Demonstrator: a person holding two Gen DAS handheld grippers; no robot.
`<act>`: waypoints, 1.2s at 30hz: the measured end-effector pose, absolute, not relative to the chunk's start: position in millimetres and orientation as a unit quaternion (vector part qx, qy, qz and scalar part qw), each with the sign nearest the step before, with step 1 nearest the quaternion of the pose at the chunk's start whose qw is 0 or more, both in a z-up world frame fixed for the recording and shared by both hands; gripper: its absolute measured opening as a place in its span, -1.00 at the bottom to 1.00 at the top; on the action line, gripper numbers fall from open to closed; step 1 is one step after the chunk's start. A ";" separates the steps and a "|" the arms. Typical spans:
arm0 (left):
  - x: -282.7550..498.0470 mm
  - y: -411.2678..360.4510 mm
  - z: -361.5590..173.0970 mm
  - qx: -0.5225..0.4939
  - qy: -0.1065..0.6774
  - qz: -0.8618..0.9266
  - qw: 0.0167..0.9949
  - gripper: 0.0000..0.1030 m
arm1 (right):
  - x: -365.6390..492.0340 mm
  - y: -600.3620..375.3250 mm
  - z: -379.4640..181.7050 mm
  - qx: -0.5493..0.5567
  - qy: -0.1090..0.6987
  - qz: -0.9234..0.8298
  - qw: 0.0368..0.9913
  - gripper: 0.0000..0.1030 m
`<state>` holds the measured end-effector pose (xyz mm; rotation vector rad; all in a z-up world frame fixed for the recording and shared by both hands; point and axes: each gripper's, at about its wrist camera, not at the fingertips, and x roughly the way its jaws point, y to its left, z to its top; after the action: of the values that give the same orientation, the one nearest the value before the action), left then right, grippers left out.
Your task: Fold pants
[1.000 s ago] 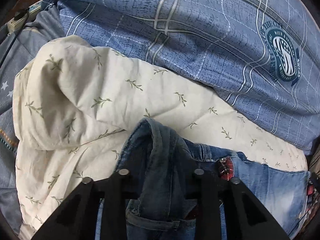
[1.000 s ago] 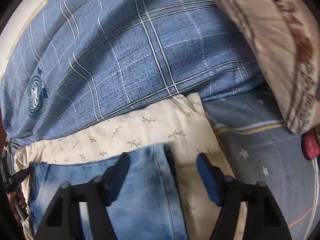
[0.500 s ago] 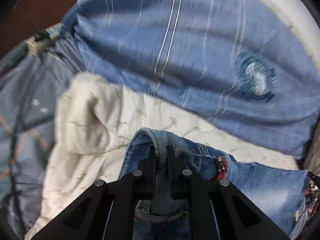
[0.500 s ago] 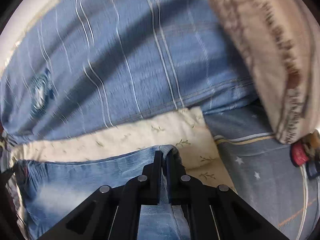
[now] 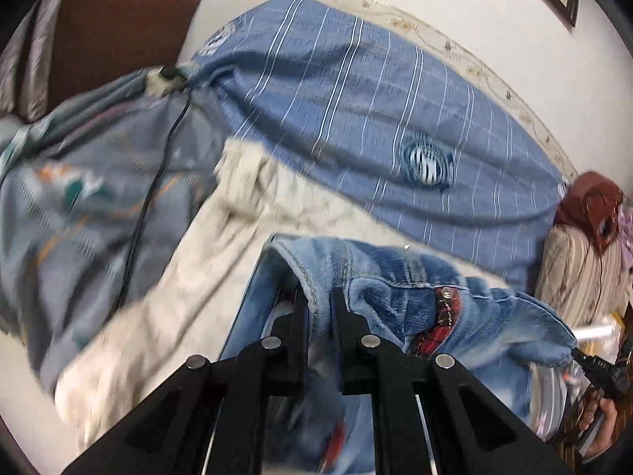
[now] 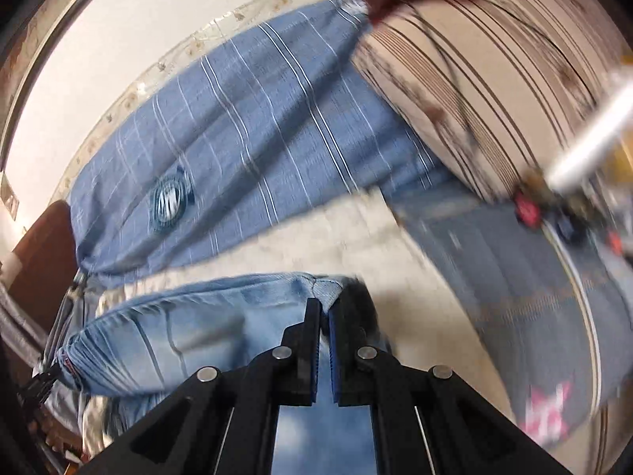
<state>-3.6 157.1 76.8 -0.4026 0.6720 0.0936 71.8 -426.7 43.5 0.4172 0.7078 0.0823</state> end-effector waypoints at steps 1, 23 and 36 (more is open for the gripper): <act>-14.6 157.1 67.1 -0.197 0.333 0.048 0.921 -0.81 | 55.1 -428.8 28.0 0.204 0.357 0.038 0.911 -0.92; -27.4 107.7 62.0 -0.147 0.362 0.046 0.919 -0.09 | 13.6 -423.9 -20.5 0.299 0.401 0.132 0.856 0.46; -7.1 106.4 35.8 -0.104 0.422 0.107 0.894 0.24 | 65.3 -323.2 19.2 0.112 0.407 0.103 0.901 0.36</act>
<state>-7.1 106.4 35.8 -0.2154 0.8748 0.2218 65.3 -323.2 19.2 0.2322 0.8420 0.2133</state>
